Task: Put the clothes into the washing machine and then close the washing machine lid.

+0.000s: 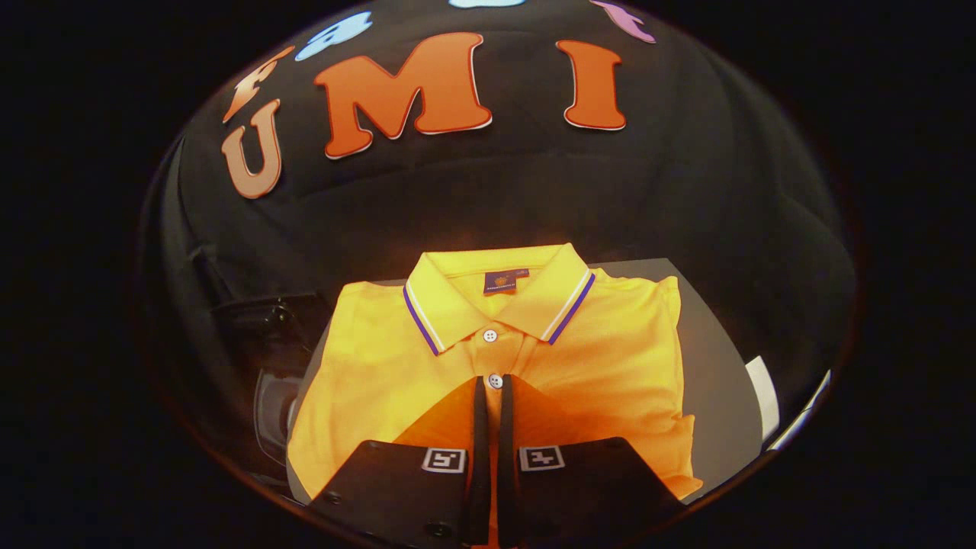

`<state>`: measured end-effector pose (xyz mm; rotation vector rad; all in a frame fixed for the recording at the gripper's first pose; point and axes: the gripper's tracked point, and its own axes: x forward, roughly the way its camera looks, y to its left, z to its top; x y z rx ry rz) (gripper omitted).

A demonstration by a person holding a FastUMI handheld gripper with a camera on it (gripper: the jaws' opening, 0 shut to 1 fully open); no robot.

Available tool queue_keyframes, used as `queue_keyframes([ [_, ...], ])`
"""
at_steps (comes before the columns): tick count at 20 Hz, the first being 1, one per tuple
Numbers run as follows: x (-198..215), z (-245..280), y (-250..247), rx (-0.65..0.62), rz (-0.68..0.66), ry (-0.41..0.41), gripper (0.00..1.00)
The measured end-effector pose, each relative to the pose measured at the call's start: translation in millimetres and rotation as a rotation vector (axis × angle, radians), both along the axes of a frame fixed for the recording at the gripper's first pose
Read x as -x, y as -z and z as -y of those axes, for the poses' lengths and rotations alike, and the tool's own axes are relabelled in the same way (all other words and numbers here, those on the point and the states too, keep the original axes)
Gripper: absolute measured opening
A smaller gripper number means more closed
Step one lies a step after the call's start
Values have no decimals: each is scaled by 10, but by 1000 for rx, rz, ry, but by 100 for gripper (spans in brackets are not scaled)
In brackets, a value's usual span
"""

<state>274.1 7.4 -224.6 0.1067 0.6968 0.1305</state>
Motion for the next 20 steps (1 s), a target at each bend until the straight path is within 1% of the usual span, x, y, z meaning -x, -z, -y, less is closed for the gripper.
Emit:
queue_keyframes([
  [2, 4, 8, -113, -87, 37, 21, 12],
  [4, 23, -6, -222, -115, 82, 15, 12],
  [8, 140, -85, -448, -140, 159, -34, 12],
  [12, 245, -262, -836, -243, 263, -74, 12],
  [14, 369, -375, -1089, -306, 313, -103, 12],
  [16, 558, -526, -1347, -353, 339, -150, 12],
  [20, 821, -919, -1760, -374, 381, -208, 12],
])
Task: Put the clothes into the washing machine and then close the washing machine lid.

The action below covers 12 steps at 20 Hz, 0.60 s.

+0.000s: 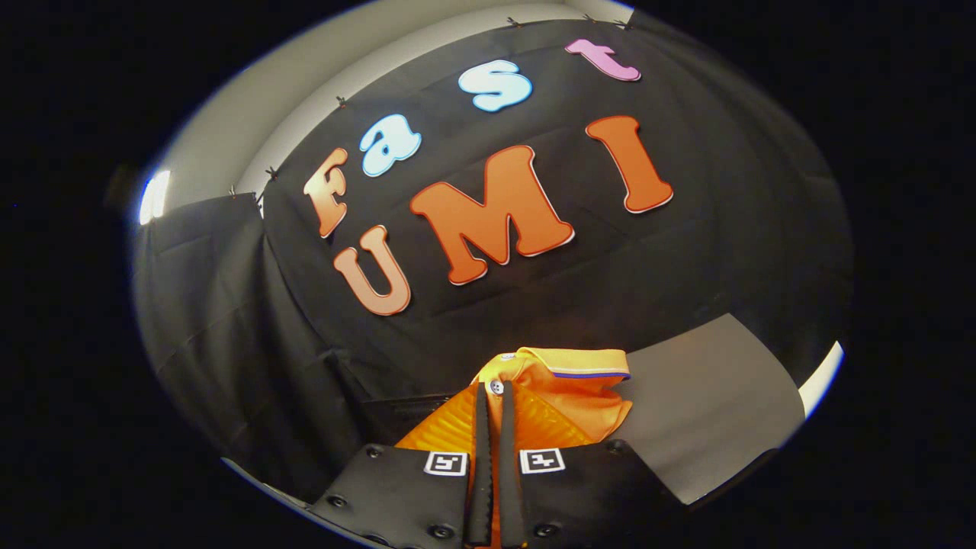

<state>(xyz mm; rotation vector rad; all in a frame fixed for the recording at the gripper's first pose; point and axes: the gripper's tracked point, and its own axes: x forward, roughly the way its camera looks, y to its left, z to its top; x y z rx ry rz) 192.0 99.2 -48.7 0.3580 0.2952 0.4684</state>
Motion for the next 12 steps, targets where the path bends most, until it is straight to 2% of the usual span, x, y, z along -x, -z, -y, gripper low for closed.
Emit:
queue_keyframes([
  [3, 270, -354, -209, 15, 30, -3, 12],
  [7, 530, -1091, -375, -29, 40, -20, 12],
  [12, 601, -2049, -61, -38, -11, -65, 12],
])
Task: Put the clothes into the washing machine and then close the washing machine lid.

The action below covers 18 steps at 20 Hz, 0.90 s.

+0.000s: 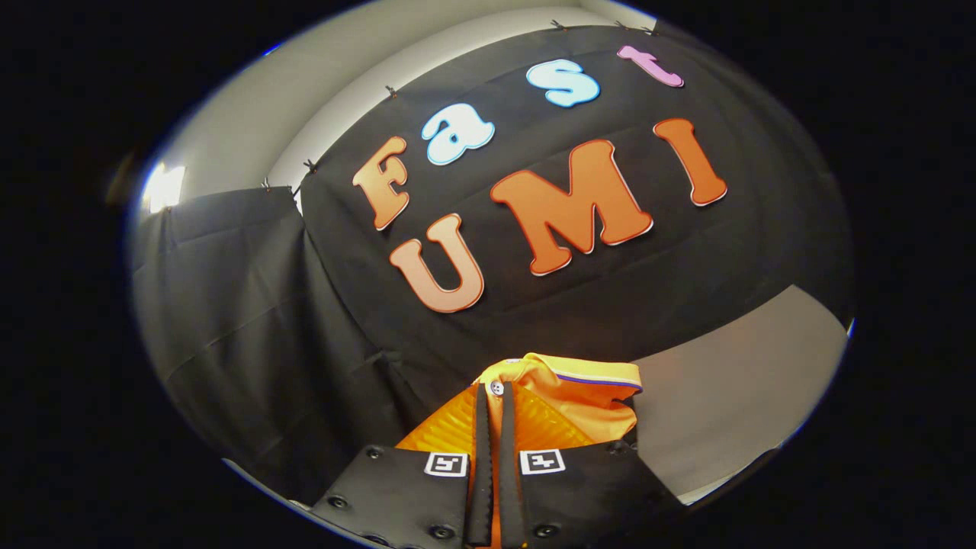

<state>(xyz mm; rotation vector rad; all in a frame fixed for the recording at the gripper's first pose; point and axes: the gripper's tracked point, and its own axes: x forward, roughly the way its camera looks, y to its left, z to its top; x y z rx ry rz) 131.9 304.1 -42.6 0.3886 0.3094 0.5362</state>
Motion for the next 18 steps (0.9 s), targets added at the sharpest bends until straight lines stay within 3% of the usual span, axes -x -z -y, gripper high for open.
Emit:
queue_keyframes([
  [6, -208, -845, 700, 33, -105, -68, 12],
  [18, -670, -1336, 2411, 172, -332, -69, 12],
])
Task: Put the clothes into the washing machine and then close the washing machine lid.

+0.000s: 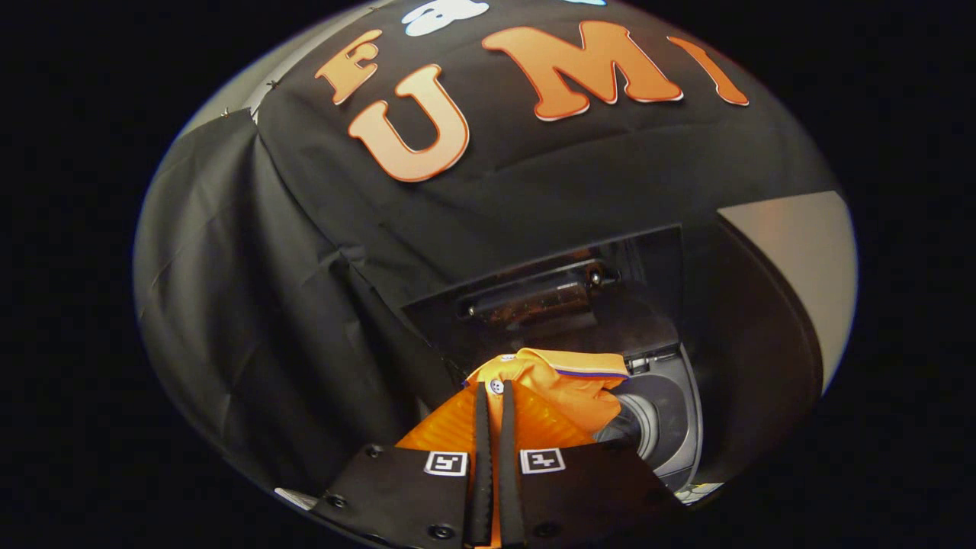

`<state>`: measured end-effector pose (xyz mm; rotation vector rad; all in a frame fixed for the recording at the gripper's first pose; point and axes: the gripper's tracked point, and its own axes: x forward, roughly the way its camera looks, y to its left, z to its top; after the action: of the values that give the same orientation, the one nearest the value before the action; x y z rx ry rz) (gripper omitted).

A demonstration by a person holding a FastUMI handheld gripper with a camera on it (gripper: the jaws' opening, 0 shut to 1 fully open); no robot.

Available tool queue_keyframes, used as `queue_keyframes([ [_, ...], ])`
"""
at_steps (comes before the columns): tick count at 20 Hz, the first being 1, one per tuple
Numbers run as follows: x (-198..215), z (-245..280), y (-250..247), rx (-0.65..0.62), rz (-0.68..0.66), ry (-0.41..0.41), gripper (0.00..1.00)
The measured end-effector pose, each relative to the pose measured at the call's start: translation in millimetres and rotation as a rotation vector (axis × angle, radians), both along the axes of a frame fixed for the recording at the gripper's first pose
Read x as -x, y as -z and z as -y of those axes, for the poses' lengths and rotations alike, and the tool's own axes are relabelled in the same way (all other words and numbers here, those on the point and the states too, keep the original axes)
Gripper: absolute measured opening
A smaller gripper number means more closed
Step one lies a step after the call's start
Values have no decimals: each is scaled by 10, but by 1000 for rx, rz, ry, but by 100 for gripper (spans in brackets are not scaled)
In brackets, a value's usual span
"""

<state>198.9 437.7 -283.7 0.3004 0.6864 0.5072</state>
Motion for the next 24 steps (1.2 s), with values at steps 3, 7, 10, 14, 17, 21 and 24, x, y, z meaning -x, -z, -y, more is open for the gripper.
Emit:
queue_keyframes([
  [3, -129, -80, 492, 31, -73, 9, 12],
  [7, -239, -164, 1083, 94, -161, 15, 12],
  [10, -284, -203, 1459, 143, -219, 18, 12],
  [14, -420, -223, 1875, 217, -256, 23, 12],
  [17, -454, -208, 2119, 261, -276, 23, 12],
  [21, -421, -204, 2335, 314, -276, 9, 12],
  [24, -454, -169, 2381, 338, -271, 18, 12],
])
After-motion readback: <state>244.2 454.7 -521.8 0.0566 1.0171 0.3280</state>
